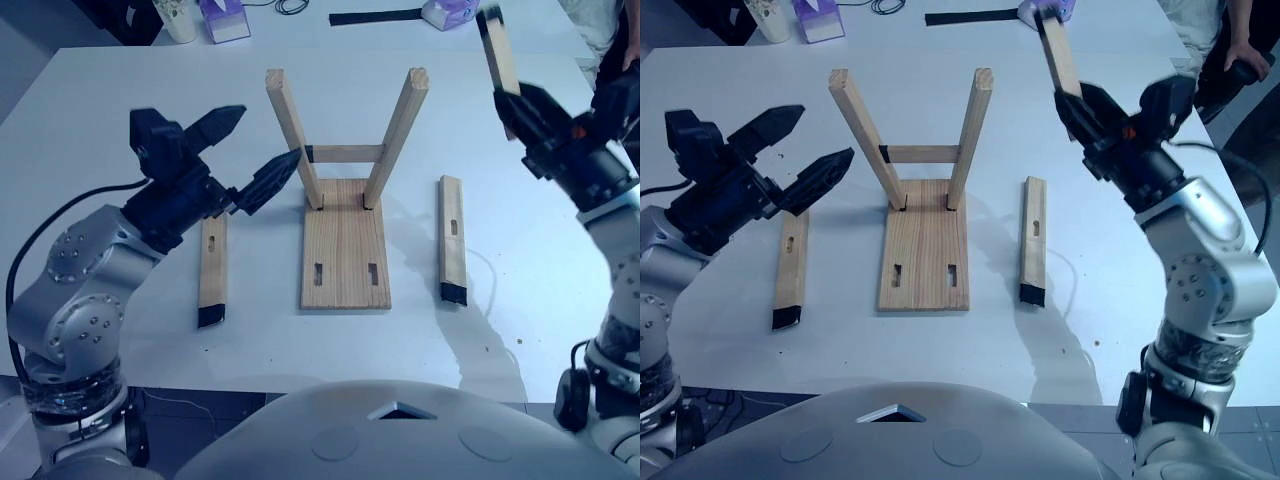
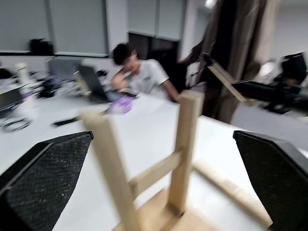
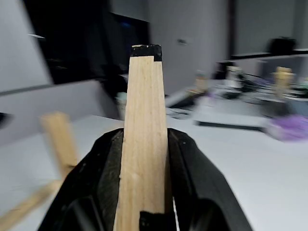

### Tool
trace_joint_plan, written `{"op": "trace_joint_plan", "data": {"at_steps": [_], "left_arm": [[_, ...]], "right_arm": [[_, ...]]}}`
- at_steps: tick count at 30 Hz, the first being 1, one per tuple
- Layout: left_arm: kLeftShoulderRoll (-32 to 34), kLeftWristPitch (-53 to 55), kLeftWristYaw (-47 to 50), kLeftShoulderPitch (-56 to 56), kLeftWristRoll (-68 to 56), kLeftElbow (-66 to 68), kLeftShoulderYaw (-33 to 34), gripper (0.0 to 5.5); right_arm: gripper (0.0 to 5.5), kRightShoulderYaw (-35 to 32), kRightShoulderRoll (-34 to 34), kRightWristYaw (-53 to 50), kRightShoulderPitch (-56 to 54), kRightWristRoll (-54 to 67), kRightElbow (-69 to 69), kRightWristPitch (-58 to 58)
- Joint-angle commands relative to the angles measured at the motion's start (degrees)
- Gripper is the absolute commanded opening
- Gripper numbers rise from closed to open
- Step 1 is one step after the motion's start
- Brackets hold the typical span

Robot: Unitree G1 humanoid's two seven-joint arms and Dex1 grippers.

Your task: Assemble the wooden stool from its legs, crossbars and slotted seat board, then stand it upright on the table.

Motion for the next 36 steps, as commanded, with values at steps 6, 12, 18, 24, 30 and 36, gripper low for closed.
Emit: {"op": "trace_joint_plan", "data": {"at_steps": [6,12,18,24,30,36], "left_arm": [[0.8,3.8,2.7,-9.7,-6.6,1.2,-7.8,4.38],[0.1,4.8,0.4,-10.7,-9.9,1.1,-11.8,4.38],[0.7,5.5,-3.7,-10.8,-18.8,2.2,-11.8,4.38],[0.5,5.0,-2.4,-12.3,-19.6,3.7,-12.3,4.38],[0.5,5.3,-2.4,-12.6,-20.6,3.5,-12.9,4.15],[0.9,5.6,-3.4,-12.4,-22.4,2.4,-13.6,3.24]], "right_arm": [[1.31,7.8,-7.7,12.1,-9.5,12.8,2.6,9.1],[1.31,9.9,-7.4,14.3,-11.7,20.6,4.1,12.3],[1.31,11.3,-8.7,17.3,-13.7,24.9,5.6,13.8],[1.31,13.0,-9.4,19.4,-12.9,23.2,4.8,13.5],[1.31,15.0,-9.6,21.0,-11.5,19.7,3.7,12.2],[1.31,15.9,-9.0,21.1,-11.0,19.2,3.1,11.6]]}}
